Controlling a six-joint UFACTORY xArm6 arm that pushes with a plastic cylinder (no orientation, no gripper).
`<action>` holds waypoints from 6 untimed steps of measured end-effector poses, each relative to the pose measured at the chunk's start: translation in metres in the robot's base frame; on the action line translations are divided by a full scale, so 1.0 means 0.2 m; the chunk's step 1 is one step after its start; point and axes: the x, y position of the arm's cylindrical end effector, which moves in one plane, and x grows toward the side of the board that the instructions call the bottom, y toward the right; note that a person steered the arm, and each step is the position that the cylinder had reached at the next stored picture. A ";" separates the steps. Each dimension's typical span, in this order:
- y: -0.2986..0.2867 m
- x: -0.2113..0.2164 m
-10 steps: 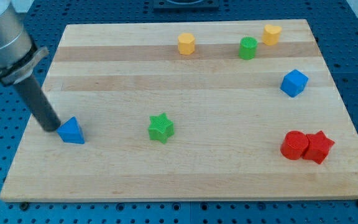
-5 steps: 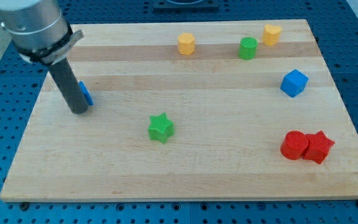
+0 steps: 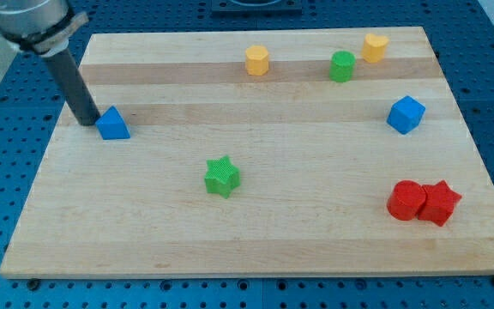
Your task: Move the blue triangle towards the center of the board
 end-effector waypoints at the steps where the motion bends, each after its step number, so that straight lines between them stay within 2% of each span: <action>1: 0.00 0.00; 5: 0.25 0.02; 6: 0.17 0.00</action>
